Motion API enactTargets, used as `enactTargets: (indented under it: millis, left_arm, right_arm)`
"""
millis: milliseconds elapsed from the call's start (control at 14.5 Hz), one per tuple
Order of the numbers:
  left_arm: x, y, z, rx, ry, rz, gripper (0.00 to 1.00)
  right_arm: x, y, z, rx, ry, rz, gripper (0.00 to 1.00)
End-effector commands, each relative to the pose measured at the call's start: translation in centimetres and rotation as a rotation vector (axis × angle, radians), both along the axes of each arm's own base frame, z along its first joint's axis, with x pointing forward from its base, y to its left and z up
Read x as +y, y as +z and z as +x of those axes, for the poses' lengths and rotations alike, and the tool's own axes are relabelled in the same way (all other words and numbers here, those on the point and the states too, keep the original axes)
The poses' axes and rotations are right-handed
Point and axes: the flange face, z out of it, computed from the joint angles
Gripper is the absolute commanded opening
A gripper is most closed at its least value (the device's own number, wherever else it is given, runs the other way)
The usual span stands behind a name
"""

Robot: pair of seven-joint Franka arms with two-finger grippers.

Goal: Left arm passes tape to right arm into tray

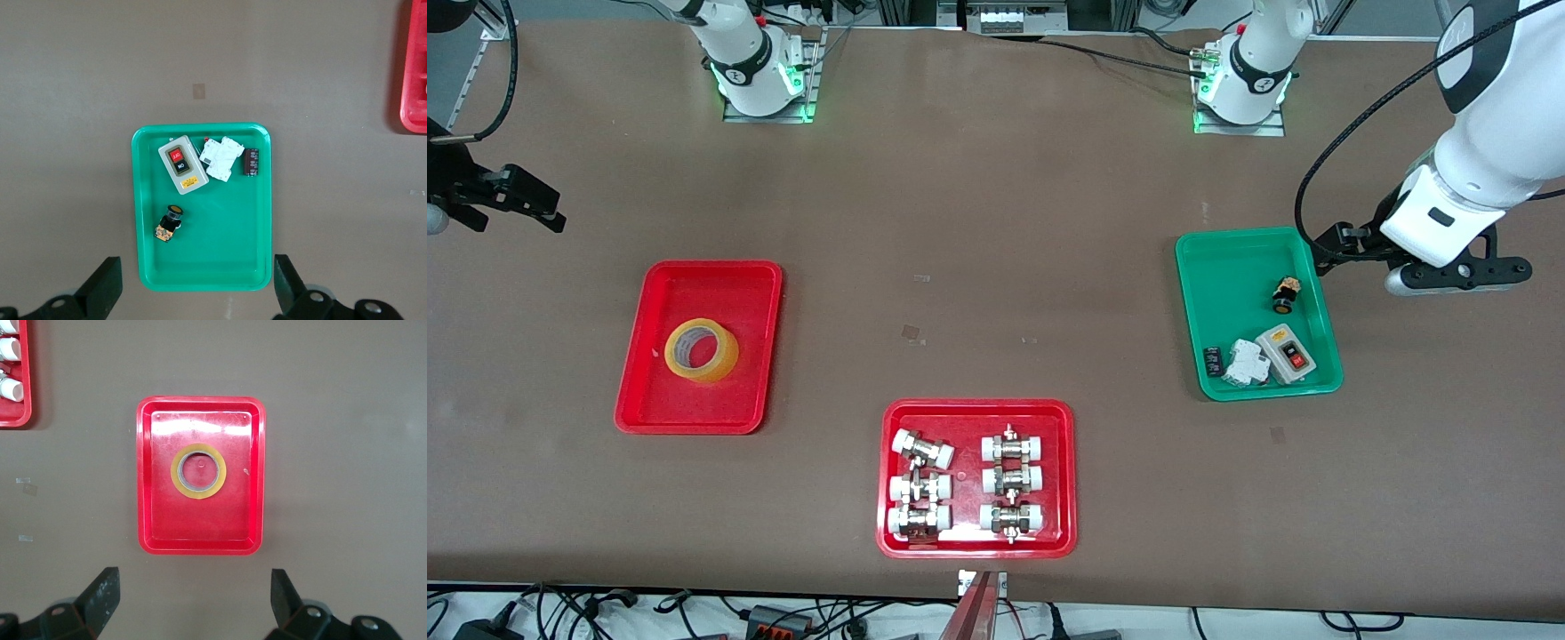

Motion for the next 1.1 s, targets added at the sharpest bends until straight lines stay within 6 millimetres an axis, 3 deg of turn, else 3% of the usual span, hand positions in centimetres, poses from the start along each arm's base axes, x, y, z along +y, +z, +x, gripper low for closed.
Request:
enactTargets:
  millis: [0, 1033]
  left_arm:
    - [-0.15, 0.61, 0.05, -0.015, -0.004, 0.006, 1.00]
    - [-0.15, 0.45, 0.01, -0.010, -0.004, 0.005, 1.00]
  right_arm:
    - [0.82, 0.14, -0.61, 0.000, -0.002, 0.002, 1.00]
    - [0.96, 0.22, -0.92, 0.014, -0.005, 0.007, 1.00]
